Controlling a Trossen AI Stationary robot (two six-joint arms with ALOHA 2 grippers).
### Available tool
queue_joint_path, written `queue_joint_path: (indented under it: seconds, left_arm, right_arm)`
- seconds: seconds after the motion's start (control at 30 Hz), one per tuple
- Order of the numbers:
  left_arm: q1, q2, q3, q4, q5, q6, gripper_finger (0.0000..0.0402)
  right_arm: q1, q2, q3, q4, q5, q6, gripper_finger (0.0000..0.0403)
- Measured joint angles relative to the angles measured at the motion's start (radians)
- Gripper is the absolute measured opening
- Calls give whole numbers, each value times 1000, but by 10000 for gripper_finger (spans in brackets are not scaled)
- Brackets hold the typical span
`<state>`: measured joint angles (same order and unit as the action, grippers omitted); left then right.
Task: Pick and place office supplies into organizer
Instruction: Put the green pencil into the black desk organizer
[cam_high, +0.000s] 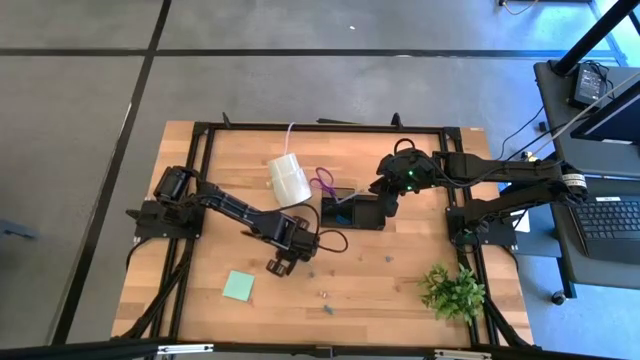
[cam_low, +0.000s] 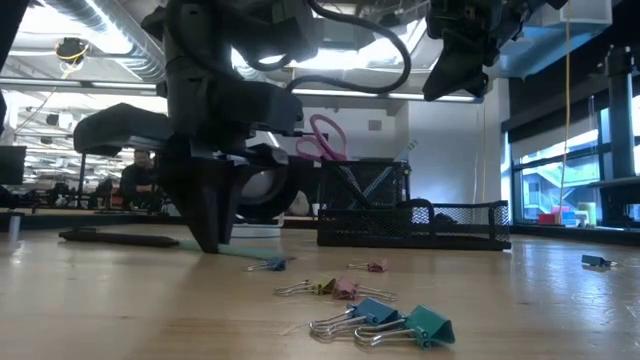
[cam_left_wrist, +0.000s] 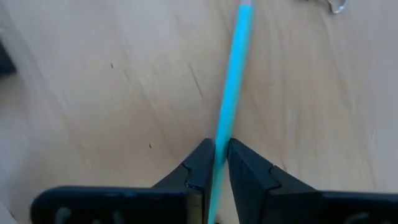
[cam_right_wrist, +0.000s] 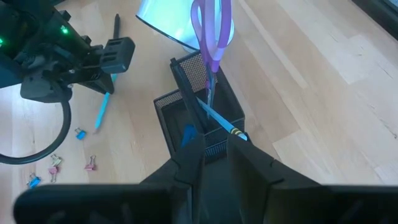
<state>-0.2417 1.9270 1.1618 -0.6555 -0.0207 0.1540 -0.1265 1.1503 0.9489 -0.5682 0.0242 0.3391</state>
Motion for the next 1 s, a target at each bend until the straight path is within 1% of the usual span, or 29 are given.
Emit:
queue_joint_path:
  seconds: [0.13, 0.23, 0.53, 0.77, 1.0]
  left_arm:
    - [3, 0, 0, 0, -3, -95, 26]
    - [7, 0, 0, 0, 1, -137, 17]
    - [8, -11, 2, 1, -3, -119, 13]
    - [10, -53, 53, -9, -48, -116, 12]
    - [15, -62, 80, -22, -46, -109, 12]
  right_arm:
    - [0, 0, 0, 0, 0, -1, 75]
    - [0, 0, 0, 0, 0, -1, 74]
    - [0, 0, 0, 0, 0, -2, 74]
    - [0, 0, 0, 2, 0, -2, 74]
    - [0, 0, 0, 2, 0, -2, 74]
